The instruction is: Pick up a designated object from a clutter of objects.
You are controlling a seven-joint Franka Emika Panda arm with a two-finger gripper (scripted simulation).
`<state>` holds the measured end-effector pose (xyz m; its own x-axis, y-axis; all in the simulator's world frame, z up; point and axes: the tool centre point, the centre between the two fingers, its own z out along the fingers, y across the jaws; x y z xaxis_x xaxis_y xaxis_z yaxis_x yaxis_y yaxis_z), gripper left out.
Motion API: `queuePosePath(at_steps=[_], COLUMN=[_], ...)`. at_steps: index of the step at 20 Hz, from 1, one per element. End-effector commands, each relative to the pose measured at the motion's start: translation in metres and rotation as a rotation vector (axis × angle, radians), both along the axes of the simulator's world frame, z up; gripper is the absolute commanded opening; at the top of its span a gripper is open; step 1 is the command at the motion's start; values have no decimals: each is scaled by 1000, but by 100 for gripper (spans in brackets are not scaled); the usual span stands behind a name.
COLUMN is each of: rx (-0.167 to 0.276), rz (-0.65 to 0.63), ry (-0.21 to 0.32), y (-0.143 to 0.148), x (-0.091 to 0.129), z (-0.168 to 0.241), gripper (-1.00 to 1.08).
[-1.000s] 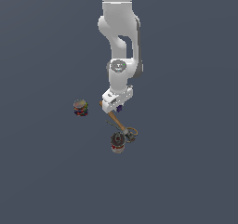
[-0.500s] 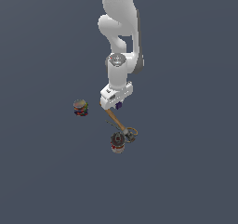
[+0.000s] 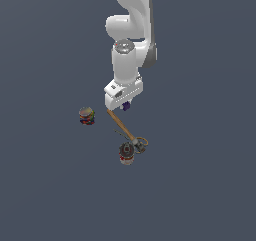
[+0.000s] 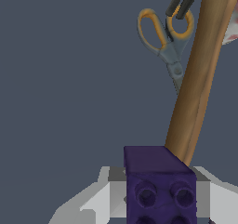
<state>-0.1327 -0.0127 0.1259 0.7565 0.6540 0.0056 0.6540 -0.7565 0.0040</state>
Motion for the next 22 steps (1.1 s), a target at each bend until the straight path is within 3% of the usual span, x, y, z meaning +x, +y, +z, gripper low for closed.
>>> queuePosePath(at_steps=[1, 22], rx=[2, 1], rz=[1, 1], ry=[0, 5], y=[-2, -20], x=[1, 18], z=[20, 189], gripper=[-100, -100])
